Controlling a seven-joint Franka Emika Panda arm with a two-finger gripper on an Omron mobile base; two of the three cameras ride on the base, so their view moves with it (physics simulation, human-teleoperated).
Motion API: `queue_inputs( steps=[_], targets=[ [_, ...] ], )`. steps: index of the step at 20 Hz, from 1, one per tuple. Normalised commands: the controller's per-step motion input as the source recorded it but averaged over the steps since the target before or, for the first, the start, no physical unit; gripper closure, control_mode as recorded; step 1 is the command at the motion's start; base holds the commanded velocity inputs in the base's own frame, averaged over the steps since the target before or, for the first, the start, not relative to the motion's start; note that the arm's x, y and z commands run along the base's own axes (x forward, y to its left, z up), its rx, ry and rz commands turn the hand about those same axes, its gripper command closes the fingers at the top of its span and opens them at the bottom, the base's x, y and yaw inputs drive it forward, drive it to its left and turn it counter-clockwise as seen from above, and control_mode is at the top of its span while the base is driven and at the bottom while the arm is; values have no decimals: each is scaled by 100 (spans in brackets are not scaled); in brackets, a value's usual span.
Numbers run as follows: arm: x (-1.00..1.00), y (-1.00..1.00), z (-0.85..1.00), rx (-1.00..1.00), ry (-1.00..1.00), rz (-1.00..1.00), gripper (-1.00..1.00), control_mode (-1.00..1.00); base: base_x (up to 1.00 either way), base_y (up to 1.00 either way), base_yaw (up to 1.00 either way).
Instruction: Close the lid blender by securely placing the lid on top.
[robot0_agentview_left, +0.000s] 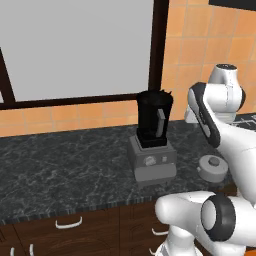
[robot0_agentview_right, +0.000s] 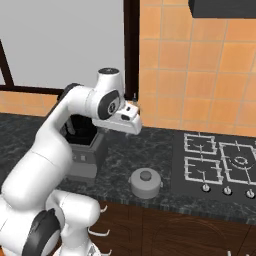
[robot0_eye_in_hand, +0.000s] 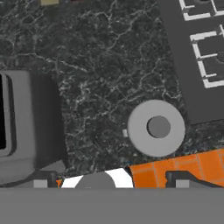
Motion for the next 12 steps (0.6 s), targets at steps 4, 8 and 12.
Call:
queue_inputs(
  steps=[4,8,12],
  targets=[
    [-7,-100,-100,0,32,-30,-100,-100,0,0,0],
    [0,-97,-96,1,25,-18,-100,-100,0,0,0],
    [0,-59,-66,13,16,-16,-100,-100,0,0,0]
  ],
)
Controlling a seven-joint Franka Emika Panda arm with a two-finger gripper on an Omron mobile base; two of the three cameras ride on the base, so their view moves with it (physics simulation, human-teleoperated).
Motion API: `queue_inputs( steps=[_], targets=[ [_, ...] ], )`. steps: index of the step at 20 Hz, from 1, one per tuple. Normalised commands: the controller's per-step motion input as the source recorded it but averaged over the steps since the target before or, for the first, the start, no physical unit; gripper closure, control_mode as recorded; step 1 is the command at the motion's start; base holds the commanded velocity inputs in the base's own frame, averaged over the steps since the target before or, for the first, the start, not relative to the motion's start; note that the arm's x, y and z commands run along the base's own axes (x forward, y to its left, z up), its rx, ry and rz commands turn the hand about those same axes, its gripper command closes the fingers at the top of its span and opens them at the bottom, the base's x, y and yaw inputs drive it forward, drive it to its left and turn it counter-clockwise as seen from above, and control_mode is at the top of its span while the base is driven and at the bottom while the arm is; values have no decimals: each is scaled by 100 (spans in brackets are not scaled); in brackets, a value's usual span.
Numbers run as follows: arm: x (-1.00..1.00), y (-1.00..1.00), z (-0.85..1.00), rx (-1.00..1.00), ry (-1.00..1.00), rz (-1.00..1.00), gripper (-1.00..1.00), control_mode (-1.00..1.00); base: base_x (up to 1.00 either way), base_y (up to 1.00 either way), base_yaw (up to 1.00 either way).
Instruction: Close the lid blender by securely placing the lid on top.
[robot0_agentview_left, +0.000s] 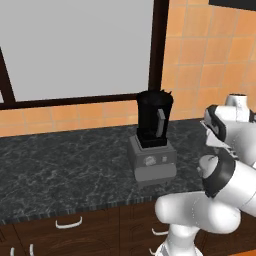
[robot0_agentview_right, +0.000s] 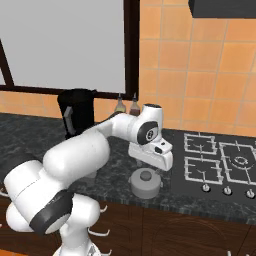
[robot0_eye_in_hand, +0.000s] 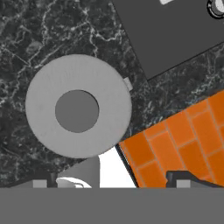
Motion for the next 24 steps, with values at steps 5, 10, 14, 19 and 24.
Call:
queue_inputs(
  steps=[5,10,14,19,24],
  targets=[
    [0,3,-40,0,8,-11,-100,-100,0,0,0],
    [0,10,-34,4,1,0,-100,-100,0,0,0],
    [0,9,-20,3,2,0,-100,-100,0,0,0],
    [0,7,-9,1,1,0,-100,-100,0,0,0],
    [4,0,-6,0,0,0,-100,-100,0,0,0]
  ],
)
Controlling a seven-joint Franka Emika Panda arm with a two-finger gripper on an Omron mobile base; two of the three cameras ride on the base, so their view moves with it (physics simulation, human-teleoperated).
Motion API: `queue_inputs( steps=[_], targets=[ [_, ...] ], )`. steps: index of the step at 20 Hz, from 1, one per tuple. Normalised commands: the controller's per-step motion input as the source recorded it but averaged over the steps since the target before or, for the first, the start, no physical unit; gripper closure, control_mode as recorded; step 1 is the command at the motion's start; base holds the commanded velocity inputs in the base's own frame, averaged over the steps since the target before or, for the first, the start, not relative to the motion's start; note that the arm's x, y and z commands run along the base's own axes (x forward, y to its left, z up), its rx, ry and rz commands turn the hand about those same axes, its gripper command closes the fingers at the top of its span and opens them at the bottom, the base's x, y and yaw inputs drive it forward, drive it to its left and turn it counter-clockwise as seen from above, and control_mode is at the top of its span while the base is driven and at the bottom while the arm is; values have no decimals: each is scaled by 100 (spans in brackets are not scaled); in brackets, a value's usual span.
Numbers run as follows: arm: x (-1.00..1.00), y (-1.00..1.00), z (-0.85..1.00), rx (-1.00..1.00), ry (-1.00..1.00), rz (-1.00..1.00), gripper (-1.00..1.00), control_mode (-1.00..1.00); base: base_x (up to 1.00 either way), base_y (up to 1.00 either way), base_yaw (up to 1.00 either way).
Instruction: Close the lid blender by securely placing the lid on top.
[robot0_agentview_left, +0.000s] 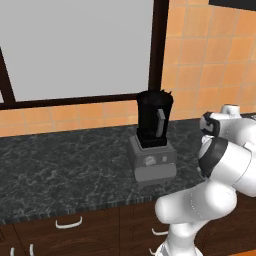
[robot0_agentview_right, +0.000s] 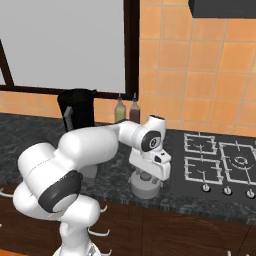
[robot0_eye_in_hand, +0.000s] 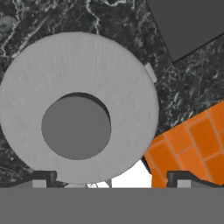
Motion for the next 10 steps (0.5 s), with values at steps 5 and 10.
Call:
queue_inputs(
  steps=[5,10],
  targets=[
    [15,7,-4,0,0,0,-100,-100,0,0,0],
    [5,7,-9,0,0,0,-100,-100,0,0,0]
  ],
)
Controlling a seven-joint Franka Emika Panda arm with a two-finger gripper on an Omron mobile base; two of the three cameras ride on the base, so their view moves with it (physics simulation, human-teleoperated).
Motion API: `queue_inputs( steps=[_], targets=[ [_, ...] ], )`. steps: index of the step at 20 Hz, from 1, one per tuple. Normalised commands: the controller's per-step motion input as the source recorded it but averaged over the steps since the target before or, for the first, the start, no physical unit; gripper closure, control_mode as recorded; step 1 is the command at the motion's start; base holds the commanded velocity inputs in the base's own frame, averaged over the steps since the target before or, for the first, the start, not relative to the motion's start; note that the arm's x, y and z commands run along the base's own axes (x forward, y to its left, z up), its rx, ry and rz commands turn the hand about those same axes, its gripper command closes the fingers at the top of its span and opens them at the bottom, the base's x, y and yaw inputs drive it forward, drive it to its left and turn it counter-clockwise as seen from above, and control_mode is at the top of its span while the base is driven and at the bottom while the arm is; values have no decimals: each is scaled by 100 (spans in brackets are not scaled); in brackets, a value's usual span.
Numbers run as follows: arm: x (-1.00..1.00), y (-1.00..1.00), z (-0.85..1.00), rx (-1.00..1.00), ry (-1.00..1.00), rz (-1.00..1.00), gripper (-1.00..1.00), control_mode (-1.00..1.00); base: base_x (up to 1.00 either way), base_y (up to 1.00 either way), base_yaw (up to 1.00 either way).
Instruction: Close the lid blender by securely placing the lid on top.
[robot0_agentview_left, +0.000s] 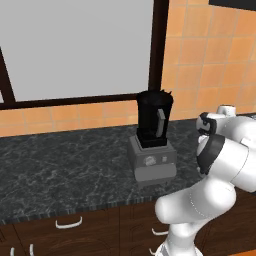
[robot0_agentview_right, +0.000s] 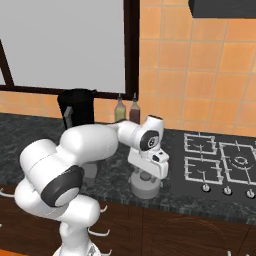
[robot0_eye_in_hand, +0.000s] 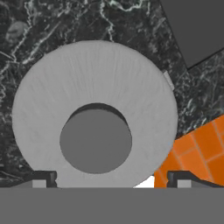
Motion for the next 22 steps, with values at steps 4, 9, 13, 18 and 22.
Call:
queue_inputs(
  steps=[4,9,13,18,22],
  targets=[
    [4,0,-22,0,0,0,-100,-100,0,0,0],
    [16,1,-15,0,0,0,-100,-100,0,0,0],
    [22,0,-3,0,0,0,-100,-100,0,0,0],
    [6,0,-13,0,0,0,100,-100,0,0,0],
    [0,0,-2,0,0,0,100,-100,0,0,0]
  ],
)
